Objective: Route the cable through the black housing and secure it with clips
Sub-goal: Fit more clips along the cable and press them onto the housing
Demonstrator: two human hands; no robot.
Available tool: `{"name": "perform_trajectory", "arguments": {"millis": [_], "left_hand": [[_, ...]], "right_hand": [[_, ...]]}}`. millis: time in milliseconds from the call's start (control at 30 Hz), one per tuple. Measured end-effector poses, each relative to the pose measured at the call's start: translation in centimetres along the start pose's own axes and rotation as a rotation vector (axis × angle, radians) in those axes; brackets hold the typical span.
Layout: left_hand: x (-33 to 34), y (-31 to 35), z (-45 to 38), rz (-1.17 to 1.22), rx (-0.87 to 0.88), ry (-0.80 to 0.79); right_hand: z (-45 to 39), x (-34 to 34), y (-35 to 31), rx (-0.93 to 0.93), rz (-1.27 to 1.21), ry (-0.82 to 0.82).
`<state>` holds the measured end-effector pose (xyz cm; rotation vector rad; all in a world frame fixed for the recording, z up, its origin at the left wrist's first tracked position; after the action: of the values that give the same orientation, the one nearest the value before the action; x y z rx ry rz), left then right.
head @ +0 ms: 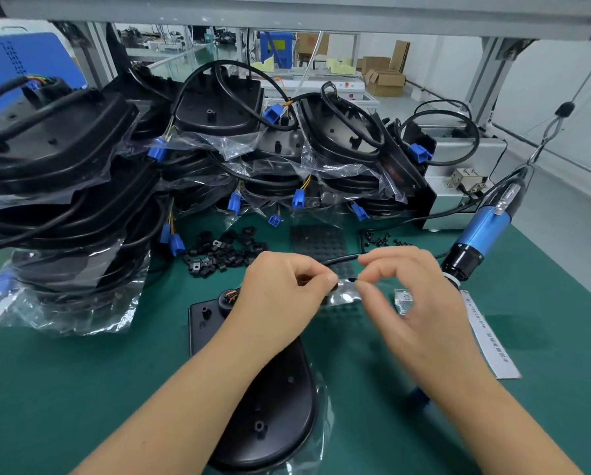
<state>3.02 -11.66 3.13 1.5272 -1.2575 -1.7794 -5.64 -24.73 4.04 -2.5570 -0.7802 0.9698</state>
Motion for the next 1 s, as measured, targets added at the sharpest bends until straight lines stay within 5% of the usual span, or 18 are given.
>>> {"name": "perform_trajectory", "arguments": {"millis": [133, 233, 533, 700, 1000], "left_hand": [[0.9, 1.2, 1.4, -0.415, 0.259, -0.02], [-1.4, 0.9, 2.6, -0.499, 0.389, 0.116], [-10.7, -9.0, 6.7, 0.013, -0.094, 0.38], [-10.1, -11.5, 8.5, 0.114, -0.166, 0.342], [-9.1, -11.9, 8.6, -0.053, -0.081, 0.274]], "right_hand": [[-0.2, -1.1, -0.7, 0.276, -0.173, 0.028], [-0.6, -1.2, -1.3, 0.381, -0.295, -0.07], [0.2, 5.9, -6.0, 0.358, -0.361, -0.77], [-0.6, 7.9, -7.1, 0.264, -0.176, -0.819], [-2.0, 10.1, -7.5, 0.265, -0.111, -0.819]]}}
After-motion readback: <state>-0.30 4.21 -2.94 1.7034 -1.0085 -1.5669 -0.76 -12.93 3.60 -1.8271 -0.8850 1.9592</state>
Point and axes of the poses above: each hand's wrist, its own z-axis away from the middle knuckle, its own x-axis out of the palm, y = z × x, the point moved 4 cm from there along -z, towards the middle knuckle, and after that the axes turned 10 degrees about -x, right-handed, at the moved point
